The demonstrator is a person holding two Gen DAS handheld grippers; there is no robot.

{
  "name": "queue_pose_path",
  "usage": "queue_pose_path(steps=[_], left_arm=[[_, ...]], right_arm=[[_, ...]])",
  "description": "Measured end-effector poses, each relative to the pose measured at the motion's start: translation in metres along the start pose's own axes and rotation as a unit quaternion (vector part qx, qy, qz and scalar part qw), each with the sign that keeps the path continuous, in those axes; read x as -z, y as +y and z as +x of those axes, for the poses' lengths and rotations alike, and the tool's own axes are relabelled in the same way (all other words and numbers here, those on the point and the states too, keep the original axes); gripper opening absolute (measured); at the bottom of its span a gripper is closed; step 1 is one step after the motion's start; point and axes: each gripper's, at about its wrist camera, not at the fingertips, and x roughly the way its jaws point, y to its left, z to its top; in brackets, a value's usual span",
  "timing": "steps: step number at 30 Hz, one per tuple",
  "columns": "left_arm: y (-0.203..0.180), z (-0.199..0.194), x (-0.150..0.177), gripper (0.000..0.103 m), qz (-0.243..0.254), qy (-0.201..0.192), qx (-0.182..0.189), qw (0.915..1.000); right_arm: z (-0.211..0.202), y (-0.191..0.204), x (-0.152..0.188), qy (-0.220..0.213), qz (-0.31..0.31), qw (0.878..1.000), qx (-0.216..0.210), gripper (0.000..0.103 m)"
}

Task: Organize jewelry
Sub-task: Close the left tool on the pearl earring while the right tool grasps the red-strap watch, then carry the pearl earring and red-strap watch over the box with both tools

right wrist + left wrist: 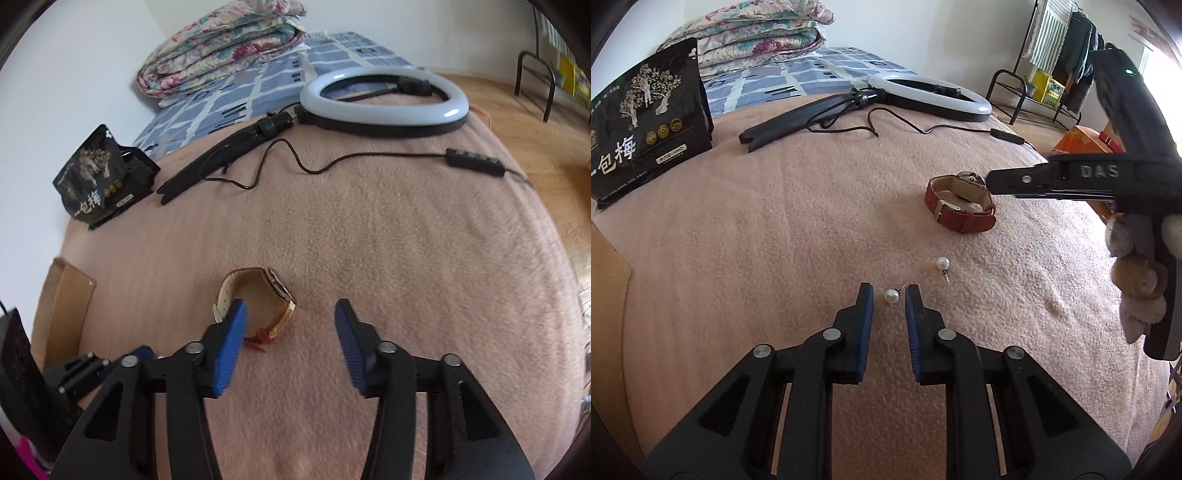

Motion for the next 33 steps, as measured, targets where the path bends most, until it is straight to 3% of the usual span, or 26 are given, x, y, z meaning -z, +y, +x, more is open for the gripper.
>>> queue_pose_path(steps=[5,13,33], left_arm=[[-0.003,0.007,0.002,0.009,0.011,0.004,-0.003,0.9999],[-0.003,0.007,0.003,0.007,0.010,0.002,-0.003,0.9999],[0.001,-0.026,0.003,0.006,0.001,-0.015,-0.005,0.9999]], right_arm=[[0.018,0.000,-0.002,0.016,0.006,1.000,0.005,0.038],[0.027,0.002,-0.004,0.018,0.002,1.000,0.012,0.014],[-0.004,0.016,0.007,-0.018,-0.026,0.999,0.044,0.013]])
